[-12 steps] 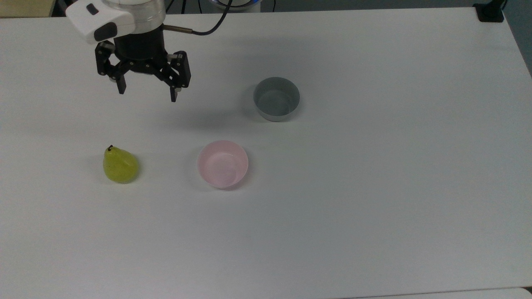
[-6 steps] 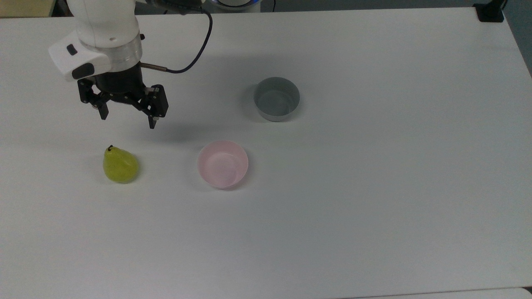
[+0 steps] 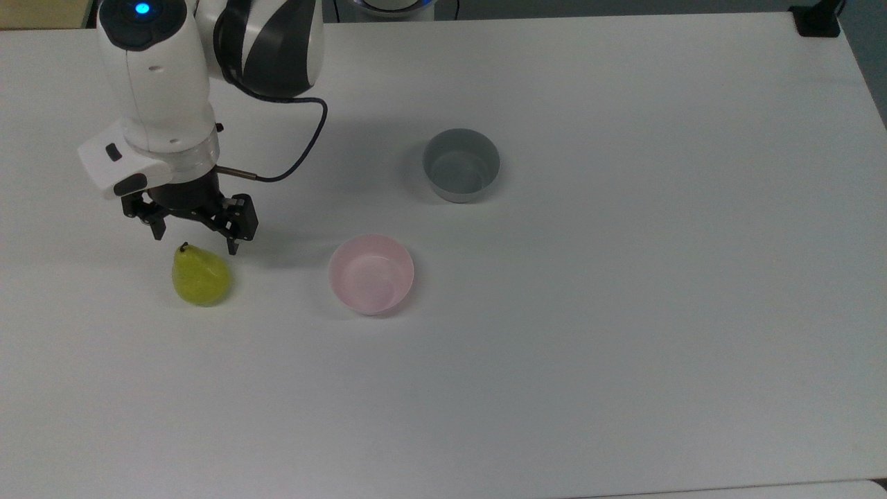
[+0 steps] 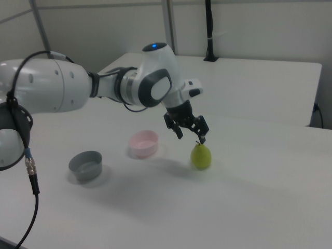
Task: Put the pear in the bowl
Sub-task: 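Close the gripper around the pear and lift it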
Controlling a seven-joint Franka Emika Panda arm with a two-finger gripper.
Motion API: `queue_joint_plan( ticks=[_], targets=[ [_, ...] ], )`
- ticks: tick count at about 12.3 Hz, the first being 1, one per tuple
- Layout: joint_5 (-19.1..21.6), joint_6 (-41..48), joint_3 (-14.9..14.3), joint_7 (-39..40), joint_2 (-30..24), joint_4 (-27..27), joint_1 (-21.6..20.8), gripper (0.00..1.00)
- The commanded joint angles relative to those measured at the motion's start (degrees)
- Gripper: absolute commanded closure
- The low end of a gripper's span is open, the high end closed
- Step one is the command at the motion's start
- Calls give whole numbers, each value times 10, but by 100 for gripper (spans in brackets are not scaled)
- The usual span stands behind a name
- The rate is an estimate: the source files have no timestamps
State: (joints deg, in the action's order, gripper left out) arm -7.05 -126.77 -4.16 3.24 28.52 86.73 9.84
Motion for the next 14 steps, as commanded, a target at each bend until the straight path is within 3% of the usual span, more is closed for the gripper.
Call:
queue_joint_plan(
  ticks=[1,10,11,14],
  targets=[
    [-17,-37,-3,12,28,3,4,0],
    [-45,-78,-3,11,65,11,9,0],
    [-47,-78,-3,11,65,11,9,5],
    [-51,-78,-3,12,65,11,10,45]
  ],
)
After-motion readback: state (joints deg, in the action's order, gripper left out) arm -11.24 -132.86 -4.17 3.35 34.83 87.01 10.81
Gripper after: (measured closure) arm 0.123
